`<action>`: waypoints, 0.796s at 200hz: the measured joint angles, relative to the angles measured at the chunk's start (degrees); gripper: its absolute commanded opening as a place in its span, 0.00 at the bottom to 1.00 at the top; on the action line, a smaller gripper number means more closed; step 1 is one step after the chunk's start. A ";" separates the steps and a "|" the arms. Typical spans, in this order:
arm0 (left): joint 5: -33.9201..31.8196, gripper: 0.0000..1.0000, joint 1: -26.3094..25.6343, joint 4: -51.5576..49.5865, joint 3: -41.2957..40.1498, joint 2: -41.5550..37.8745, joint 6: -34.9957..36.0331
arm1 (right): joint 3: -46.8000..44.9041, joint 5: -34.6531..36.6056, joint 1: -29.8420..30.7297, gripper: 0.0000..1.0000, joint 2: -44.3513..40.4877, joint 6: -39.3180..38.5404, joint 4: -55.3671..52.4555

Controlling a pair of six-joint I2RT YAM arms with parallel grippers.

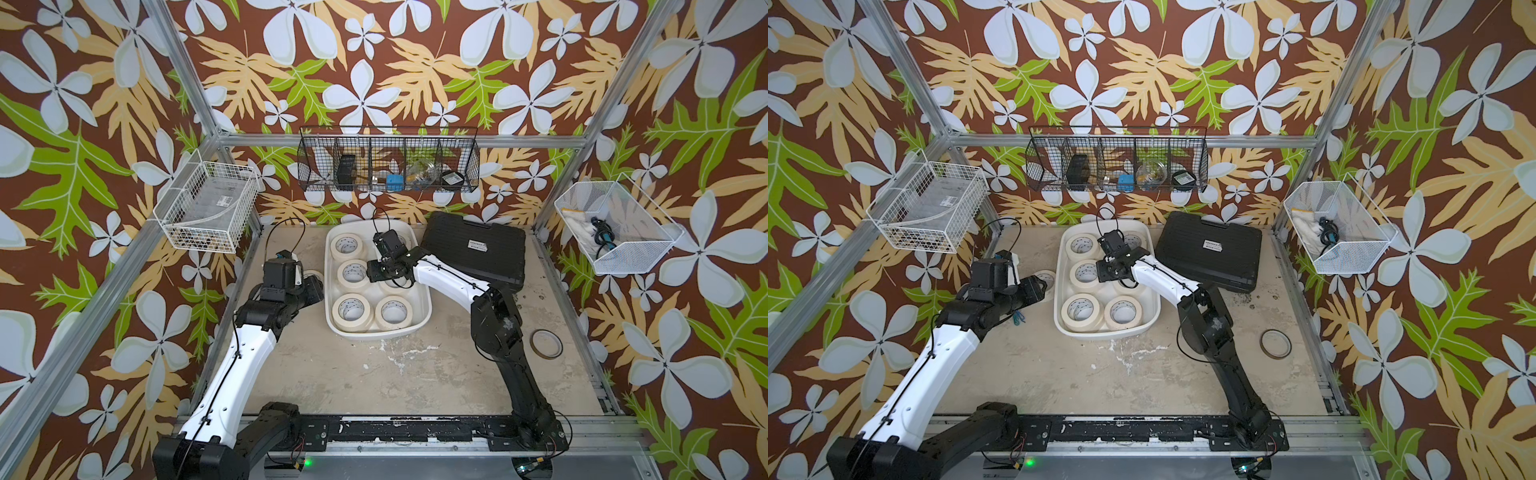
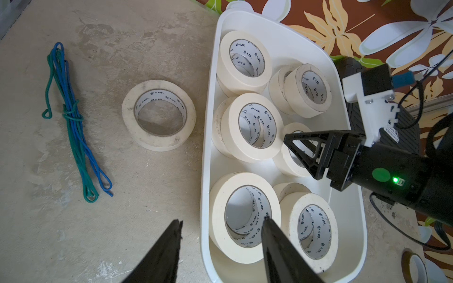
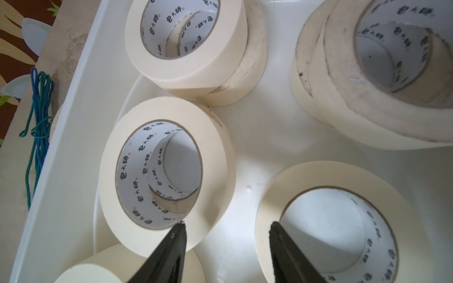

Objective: Take out the art tape in the storage box
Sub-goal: Pick up the art tape from the storage box.

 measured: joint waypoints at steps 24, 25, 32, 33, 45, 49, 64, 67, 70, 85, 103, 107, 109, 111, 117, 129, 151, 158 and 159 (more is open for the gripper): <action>0.00 0.57 0.00 0.02 -0.11 0.28 0.04 | 3.17 0.37 0.00 0.58 2.34 0.02 -0.24; 0.00 0.57 0.00 0.02 -0.11 0.31 0.04 | 3.30 0.37 0.00 0.58 2.43 0.02 -0.24; 0.00 0.57 0.00 0.00 -0.15 0.37 0.07 | 4.24 0.35 0.00 0.58 3.06 0.02 -0.35; 0.00 0.57 0.00 0.00 -0.17 0.37 0.07 | 4.35 0.35 0.00 0.58 3.15 0.02 -0.35; 0.04 0.57 0.00 0.00 -0.17 0.37 0.20 | 5.57 0.35 0.00 0.57 4.11 0.00 -0.31; 0.09 0.57 0.00 0.02 -0.17 0.37 0.20 | 5.88 0.35 0.00 0.58 4.39 0.00 -0.31; 0.28 0.57 0.00 0.00 -0.17 0.39 0.20 | 7.06 0.35 0.02 0.56 5.66 -0.02 -0.26; 0.35 0.57 0.00 0.00 -0.17 0.39 0.20 | 7.26 0.35 0.02 0.56 5.90 -0.02 -0.26; 0.44 0.57 0.00 0.00 -0.17 0.39 0.20 | 7.52 0.35 0.02 0.55 6.21 -0.02 -0.28; 0.44 0.57 -0.02 0.00 -0.17 0.39 0.22 | 8.50 0.35 0.04 0.49 7.37 -0.02 -0.68; 0.15 0.57 -0.02 -0.15 -0.04 0.39 0.31 | 9.16 -0.11 0.04 0.40 8.13 0.13 -0.37; 0.00 0.57 -0.02 -0.20 0.04 0.39 0.44 | 9.22 -0.15 0.04 0.38 8.20 0.13 -0.24; -0.07 0.57 -0.02 -0.20 0.07 0.39 0.46 | 9.22 -0.15 0.07 0.37 8.20 0.13 -0.17; -0.09 0.57 -0.02 -0.20 0.07 0.39 0.46 | 9.25 -0.13 0.09 0.37 8.22 0.13 -0.15; -0.35 0.57 -0.02 -0.20 0.13 0.37 0.46 | 9.31 -0.09 0.17 0.34 8.24 0.13 -0.13; -1.11 0.57 -0.02 -0.24 0.15 0.31 0.66 | 9.29 0.17 0.35 0.31 8.24 0.20 0.09; -1.31 0.57 -0.02 -0.26 0.15 0.26 0.68 | 8.98 0.17 0.33 0.33 8.24 0.35 0.83; -1.31 0.57 -0.02 -0.26 0.15 0.28 0.68 | 9.05 0.20 0.33 0.37 8.24 0.31 0.79; -1.31 0.57 -0.02 -0.26 0.15 0.31 0.68 | 9.09 0.20 0.33 0.38 8.24 0.28 0.79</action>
